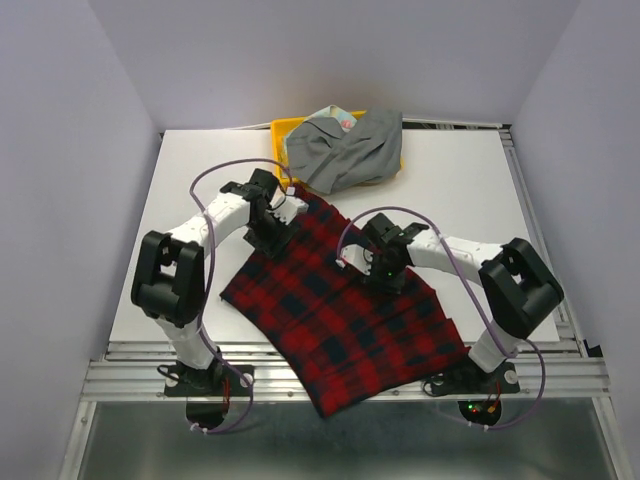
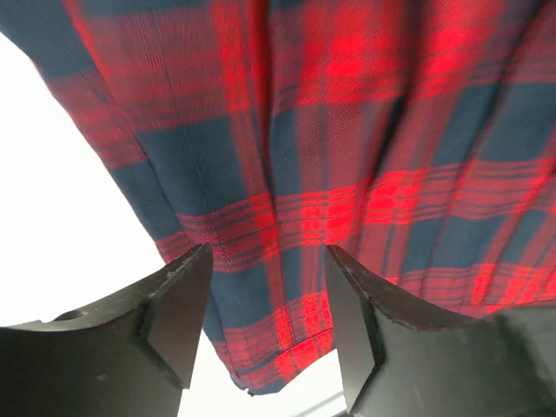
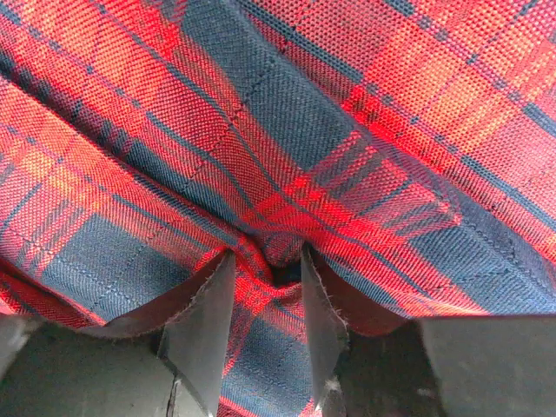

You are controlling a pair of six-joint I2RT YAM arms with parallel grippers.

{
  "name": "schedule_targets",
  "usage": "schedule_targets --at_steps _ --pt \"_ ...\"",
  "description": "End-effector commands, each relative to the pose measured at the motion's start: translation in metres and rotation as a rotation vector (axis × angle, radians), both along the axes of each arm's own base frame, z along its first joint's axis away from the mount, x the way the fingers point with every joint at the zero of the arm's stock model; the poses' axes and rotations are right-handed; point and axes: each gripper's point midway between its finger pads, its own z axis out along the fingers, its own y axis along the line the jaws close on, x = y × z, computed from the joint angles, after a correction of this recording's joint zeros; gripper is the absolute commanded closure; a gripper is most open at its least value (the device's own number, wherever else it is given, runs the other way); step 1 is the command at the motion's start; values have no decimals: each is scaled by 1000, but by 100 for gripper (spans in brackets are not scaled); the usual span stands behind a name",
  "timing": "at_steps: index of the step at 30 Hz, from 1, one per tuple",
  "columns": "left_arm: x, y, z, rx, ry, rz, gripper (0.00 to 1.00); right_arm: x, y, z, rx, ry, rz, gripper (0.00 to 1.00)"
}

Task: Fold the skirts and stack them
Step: Flatten the skirt out

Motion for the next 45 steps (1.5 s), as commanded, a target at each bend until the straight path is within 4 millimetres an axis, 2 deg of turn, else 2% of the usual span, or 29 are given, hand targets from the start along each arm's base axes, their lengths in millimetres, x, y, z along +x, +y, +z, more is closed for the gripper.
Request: schedule_targets --at_steps 1,3,4,5,6,7,9,10,12,13,14,15,18,22,24,26,28,29,31,34,35,36,37,39,40,41,42,43,45 --pt "-15 15 -23 15 136 40 37 -42 -13 -20 -64 132 69 59" --pt "-9 20 -41 47 174 53 40 -64 -12 -23 -70 186 92 59" --pt "1 20 -42 52 164 56 41 -79 -4 -22 -73 201 127 59" --pt "5 22 -56 75 192 57 44 -92 1 -23 -70 226 150 59" --pt "21 17 -54 72 163 54 45 -110 12 -24 -74 239 192 59" --pt "26 15 -66 83 192 52 46 -121 20 -25 -59 259 211 59" --pt "42 6 -69 86 181 35 49 -134 41 -23 -32 289 238 59" --pt "59 -6 -72 94 157 7 49 -146 49 -27 -28 352 229 59" --pt "76 -26 -67 89 123 -34 50 -152 74 -23 15 386 245 59" --pt "78 -35 -67 94 120 -58 50 -158 82 -24 23 411 238 59" --pt "69 -51 -77 111 143 -114 50 -164 88 -29 24 440 248 59" --pt "72 -64 -75 105 129 -138 50 -166 93 -29 33 446 258 59" --pt "47 -100 -78 68 172 -231 50 -168 100 -30 39 414 276 59" --pt "26 -125 -67 9 176 -295 50 -170 90 -22 56 387 271 58" --pt "27 -133 -49 -44 149 -298 47 -163 82 -19 40 323 270 49" --pt "35 -138 -21 -87 89 -293 41 -146 80 -1 65 196 284 40" --pt "53 -139 13 -131 9 -281 37 -126 84 29 143 82 270 32" --pt "55 -136 32 -140 -15 -282 34 -106 83 43 168 19 229 26" --pt "72 -135 67 -164 -91 -283 31 -82 81 68 222 -59 190 22" --pt "90 -110 102 -161 -163 -270 29 -29 62 113 304 -186 113 18" --pt "92 -104 107 -150 -179 -272 29 -16 56 122 319 -211 95 17" --pt "93 -98 109 -134 -189 -301 28 6 39 126 318 -234 27 16" --pt "92 -92 110 -124 -193 -312 28 23 35 139 332 -271 1 16" --pt "95 -76 110 -96 -202 -311 28 48 25 140 333 -276 -37 15" --pt "92 -70 103 -81 -191 -338 28 67 12 143 335 -286 -95 14" --pt "92 -64 103 -76 -198 -340 28 82 14 156 366 -304 -107 13" --pt "97 -59 100 -71 -211 -335 28 94 12 156 369 -302 -129 13" --pt "97 -45 90 -57 -194 -327 28 109 8 144 355 -283 -160 12" --pt "101 -33 86 -52 -201 -308 28 130 16 151 384 -304 -176 10"
